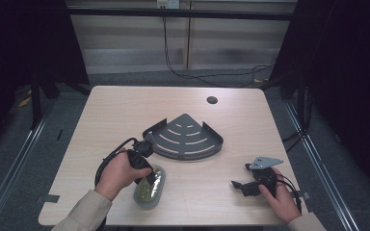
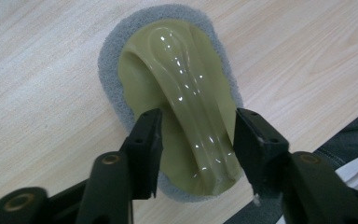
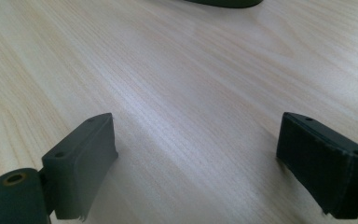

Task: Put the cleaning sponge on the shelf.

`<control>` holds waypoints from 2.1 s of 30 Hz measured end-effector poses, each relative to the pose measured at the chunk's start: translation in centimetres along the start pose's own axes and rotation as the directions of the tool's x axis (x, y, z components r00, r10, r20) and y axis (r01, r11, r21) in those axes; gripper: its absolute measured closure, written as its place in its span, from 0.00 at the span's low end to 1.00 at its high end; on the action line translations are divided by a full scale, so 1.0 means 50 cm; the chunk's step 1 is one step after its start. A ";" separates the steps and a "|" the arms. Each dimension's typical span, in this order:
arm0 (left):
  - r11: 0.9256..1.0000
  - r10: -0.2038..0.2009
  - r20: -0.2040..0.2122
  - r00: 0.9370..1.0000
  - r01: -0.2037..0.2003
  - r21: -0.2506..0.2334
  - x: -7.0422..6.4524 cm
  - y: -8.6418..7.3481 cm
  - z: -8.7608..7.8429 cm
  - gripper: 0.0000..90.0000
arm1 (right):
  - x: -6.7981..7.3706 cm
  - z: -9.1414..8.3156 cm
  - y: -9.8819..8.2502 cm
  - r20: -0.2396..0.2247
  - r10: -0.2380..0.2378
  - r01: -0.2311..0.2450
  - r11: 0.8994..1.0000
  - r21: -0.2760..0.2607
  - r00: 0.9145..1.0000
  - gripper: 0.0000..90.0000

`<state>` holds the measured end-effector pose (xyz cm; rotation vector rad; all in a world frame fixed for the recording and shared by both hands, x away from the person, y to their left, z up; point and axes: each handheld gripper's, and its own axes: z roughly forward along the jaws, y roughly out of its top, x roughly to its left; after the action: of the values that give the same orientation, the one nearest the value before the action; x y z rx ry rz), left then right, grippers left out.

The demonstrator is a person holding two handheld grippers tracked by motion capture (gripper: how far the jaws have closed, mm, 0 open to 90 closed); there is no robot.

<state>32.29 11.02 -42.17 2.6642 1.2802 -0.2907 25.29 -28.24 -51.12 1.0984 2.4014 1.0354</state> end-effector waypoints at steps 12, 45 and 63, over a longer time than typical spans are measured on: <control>1.000 0.008 -0.008 1.000 -0.008 0.006 -0.006 0.003 -0.003 0.78 | 0.000 0.000 0.000 0.000 0.001 -0.001 1.000 0.000 1.000 0.12; 0.995 0.078 -0.061 0.995 -0.081 -0.049 0.012 0.011 -0.096 0.80 | 0.000 0.000 0.000 0.000 0.001 -0.001 1.000 0.001 1.000 0.12; 0.995 0.088 -0.067 0.994 -0.091 -0.032 0.013 0.045 -0.137 0.80 | 0.000 0.000 0.000 0.000 0.000 0.000 1.000 -0.002 1.000 0.12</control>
<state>35.15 11.72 -35.57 2.7125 1.1681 -0.1686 25.30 -28.23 -51.12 1.0983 2.3996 1.0375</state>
